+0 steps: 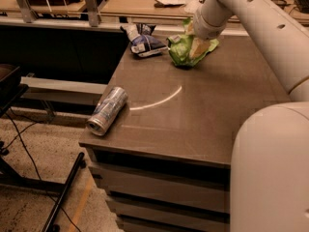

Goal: Move green rice chip bag near redbull can

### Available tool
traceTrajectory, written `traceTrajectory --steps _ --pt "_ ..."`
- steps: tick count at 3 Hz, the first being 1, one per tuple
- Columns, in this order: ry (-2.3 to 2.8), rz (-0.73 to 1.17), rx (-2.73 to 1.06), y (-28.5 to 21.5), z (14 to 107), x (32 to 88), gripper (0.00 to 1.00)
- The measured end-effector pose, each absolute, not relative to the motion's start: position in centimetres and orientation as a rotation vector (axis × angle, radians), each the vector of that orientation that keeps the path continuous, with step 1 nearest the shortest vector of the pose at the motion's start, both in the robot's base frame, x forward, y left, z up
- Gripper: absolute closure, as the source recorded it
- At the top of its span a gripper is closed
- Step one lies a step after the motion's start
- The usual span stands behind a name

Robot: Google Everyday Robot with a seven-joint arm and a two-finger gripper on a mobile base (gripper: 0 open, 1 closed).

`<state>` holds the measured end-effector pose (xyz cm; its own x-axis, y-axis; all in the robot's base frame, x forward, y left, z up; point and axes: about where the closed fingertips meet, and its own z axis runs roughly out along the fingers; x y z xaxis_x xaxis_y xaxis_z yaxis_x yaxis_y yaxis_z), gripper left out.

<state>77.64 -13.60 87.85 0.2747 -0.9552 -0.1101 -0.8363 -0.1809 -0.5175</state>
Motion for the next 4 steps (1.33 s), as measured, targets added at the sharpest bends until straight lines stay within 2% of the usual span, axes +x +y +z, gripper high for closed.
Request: traceTrajectory --steps 1,2,4 --pt "1.586 -0.245 -2.033 -14.6 89.4 75.7 1.0" --pt "1.565 -0.205 -2.014 -15.7 91.4 73.3 1.0" --pt "1.466 -0.246 -2.071 -16.2 95.1 66.2 1.0"
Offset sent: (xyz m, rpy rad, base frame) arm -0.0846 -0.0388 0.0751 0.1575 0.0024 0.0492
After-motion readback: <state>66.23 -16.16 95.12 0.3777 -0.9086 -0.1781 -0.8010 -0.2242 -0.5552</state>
